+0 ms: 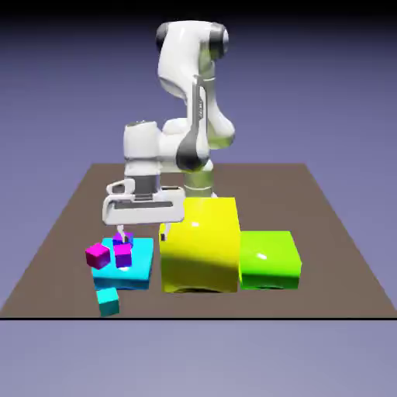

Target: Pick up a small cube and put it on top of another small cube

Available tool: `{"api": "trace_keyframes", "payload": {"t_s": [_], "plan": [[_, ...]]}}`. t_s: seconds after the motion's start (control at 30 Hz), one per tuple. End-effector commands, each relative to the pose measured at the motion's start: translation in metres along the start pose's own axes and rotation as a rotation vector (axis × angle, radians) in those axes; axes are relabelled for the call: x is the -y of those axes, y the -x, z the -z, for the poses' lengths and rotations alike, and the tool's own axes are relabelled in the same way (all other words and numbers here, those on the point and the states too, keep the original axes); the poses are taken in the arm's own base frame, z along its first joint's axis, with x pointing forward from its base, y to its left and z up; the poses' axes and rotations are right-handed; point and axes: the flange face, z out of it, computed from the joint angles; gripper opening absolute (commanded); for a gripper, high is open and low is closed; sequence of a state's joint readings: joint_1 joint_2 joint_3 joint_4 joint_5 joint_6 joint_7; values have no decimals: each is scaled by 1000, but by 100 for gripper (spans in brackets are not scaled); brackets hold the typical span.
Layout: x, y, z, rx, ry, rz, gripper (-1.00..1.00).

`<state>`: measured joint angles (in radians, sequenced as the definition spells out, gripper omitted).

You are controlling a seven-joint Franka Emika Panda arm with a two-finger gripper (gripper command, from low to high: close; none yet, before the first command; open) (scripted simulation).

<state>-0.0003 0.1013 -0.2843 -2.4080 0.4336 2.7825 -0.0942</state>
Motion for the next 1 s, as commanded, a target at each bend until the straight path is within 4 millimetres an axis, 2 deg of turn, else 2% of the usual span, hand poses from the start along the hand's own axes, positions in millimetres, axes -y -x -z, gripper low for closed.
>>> {"api": "trace_keyframes", "payload": {"t_s": [0.0, 0.3, 0.37, 0.53, 0.57, 0.6, 0.73, 0.77, 0.8, 0.97], "plan": [[-8, -4, -10, 19, 8, 13, 0], [-93, -26, -94, 160, 63, 128, 0], [-98, -26, -98, 167, 65, 135, 0], [-106, -13, -166, 167, 65, 135, 0], [-106, -13, -166, 167, 65, 135, -100], [-106, -13, -166, 167, 65, 135, -100], [-99, -25, -108, 166, 66, 136, -100], [-98, -26, -98, 167, 65, 135, -100], [-98, -26, -98, 167, 65, 135, -100], [-116, -30, -28, 155, 80, 149, -100]]}}
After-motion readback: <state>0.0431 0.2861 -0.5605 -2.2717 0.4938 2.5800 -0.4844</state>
